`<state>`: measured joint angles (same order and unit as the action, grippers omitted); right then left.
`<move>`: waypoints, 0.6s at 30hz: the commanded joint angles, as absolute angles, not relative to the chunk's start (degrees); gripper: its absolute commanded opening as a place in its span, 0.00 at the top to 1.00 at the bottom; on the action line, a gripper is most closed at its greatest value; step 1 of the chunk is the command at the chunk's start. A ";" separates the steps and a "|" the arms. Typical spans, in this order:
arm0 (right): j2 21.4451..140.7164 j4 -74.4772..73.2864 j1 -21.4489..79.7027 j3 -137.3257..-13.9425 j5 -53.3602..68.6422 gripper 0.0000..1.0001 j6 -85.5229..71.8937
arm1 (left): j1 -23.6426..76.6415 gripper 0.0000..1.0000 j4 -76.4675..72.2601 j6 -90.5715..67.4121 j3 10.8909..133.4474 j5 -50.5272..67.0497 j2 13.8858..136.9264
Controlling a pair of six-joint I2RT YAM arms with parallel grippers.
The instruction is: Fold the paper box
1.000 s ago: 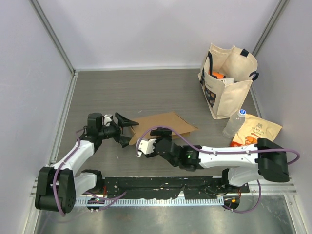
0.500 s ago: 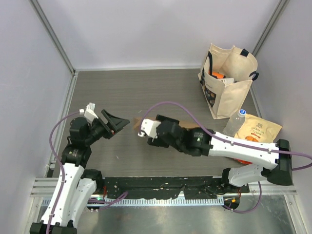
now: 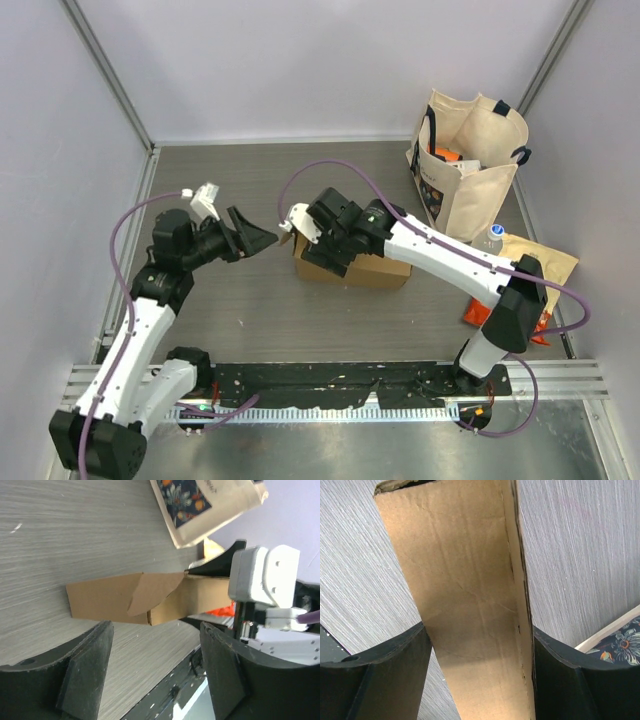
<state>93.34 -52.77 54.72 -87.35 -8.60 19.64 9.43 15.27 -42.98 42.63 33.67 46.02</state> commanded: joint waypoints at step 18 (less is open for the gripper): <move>92.64 -48.96 47.02 -83.94 7.38 0.57 18.98 | 19.86 0.45 19.51 -21.89 61.61 29.26 68.37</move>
<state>92.49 -49.78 48.07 -86.21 -0.05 22.74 19.66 16.71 -26.11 58.54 27.18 66.08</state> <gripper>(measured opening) 0.715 0.550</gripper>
